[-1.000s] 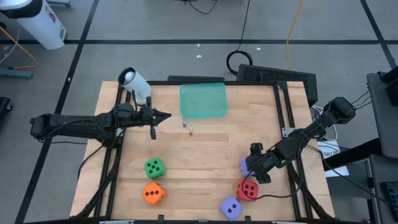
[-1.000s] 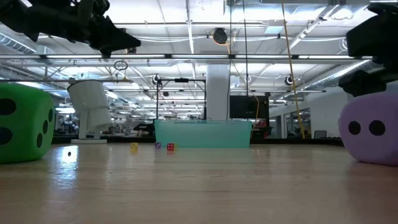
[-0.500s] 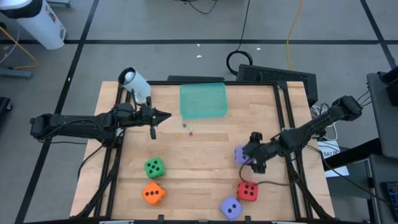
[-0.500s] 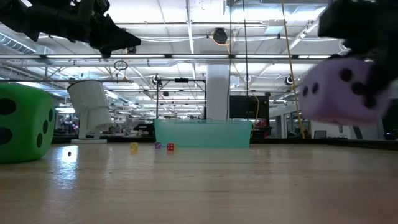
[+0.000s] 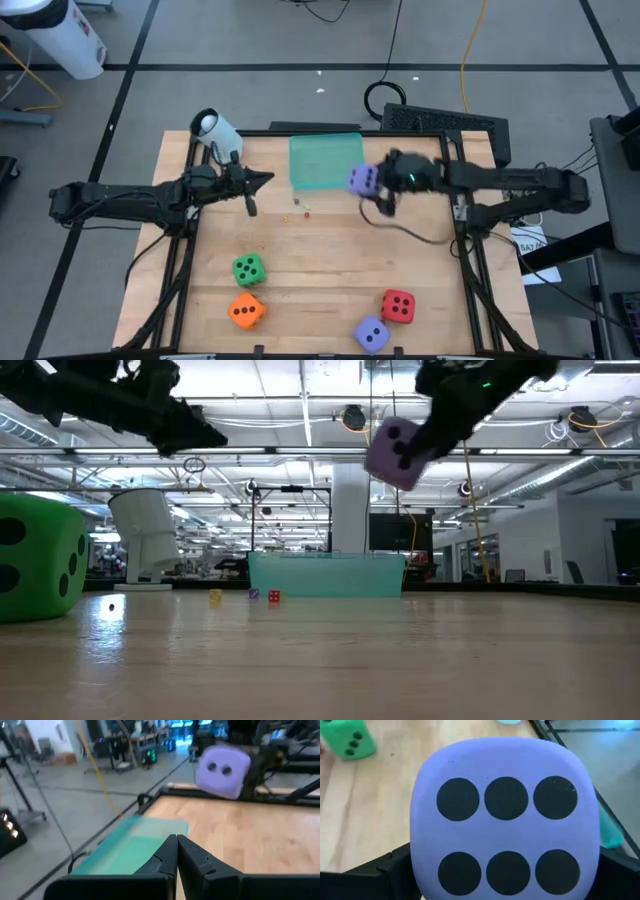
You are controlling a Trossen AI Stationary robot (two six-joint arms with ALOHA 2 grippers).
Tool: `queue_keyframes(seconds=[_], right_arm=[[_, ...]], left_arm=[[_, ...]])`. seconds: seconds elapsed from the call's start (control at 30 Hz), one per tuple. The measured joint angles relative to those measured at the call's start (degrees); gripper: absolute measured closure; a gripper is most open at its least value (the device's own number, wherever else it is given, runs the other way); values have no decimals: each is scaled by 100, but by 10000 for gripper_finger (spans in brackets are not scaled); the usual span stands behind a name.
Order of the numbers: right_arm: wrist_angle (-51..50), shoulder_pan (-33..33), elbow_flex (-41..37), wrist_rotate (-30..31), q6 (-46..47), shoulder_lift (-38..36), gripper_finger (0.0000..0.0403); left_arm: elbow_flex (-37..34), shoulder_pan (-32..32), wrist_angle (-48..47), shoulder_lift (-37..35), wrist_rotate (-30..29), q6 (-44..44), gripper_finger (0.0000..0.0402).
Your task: Pick & Place Dice
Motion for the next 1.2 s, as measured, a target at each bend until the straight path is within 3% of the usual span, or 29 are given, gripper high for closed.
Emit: queue_keyframes(seconds=[0.13,0.33,0.63,0.9,1.1,1.2], right_arm=[[161,-820,663,-759,-619,936,10],[396,-1402,1669,-1586,-1344,2301,10],[-172,-1646,3264,-1944,-1715,4001,10],[-528,-1656,3685,-2037,-1883,4710,10],[-707,-1647,3681,-1725,-1876,4751,10],[-804,-1627,3681,-1854,-1748,4752,10]], left_arm=[[0,49,-140,204,-37,-68,396],[0,230,4,474,-234,-478,388],[0,753,-36,562,-337,-1126,394],[0,766,-286,563,-124,-1184,390],[0,766,-248,561,-21,-1097,394],[0,766,-199,561,-19,-1072,384]])
